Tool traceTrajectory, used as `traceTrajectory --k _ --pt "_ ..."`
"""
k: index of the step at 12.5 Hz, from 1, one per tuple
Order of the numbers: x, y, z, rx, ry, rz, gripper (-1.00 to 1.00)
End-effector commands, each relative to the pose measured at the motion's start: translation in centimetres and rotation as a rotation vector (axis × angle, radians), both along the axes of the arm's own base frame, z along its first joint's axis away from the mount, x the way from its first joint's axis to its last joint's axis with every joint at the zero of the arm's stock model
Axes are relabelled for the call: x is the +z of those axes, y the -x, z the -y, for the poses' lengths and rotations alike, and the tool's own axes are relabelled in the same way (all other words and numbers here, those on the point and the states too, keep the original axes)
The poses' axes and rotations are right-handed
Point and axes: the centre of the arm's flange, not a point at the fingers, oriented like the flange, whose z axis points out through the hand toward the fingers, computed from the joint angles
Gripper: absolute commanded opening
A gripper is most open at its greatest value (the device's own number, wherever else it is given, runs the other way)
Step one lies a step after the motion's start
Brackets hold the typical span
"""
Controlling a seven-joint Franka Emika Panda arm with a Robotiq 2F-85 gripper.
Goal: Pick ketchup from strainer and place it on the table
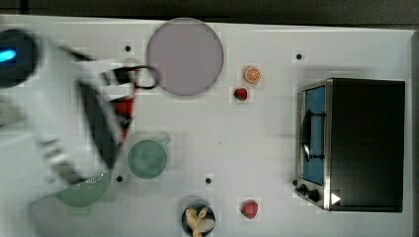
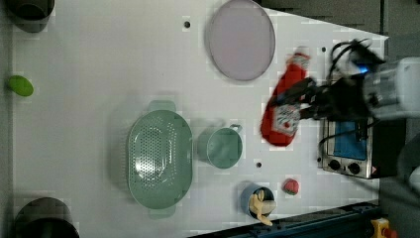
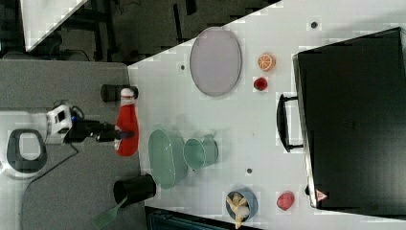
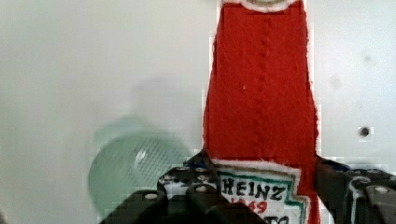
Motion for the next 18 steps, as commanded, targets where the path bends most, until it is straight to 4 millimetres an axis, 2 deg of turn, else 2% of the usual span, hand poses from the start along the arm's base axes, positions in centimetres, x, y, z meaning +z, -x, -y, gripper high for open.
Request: traceTrajectory --k 1,3,6,8,10,13,18 --pt "1.5 -1.7 6.6 -0.071 0.009 0.037 0.21" --pt "0.2 -2.2 11.1 -0.106 0.018 0.014 0.21" --pt "-2.8 -2.1 17.3 -0.083 0.019 -0.031 0.21" --pt "-5.3 -1.5 20.6 -0.115 0.021 -0.051 0.21" --pt "-8.3 -0.7 22.9 -0.149 0.022 -0.044 0.21" --pt "-13.7 1.0 24.3 -0.171 0.019 -0.01 0.21" --pt "-22.4 3.3 23.6 -0.168 -0.007 0.0 0.21"
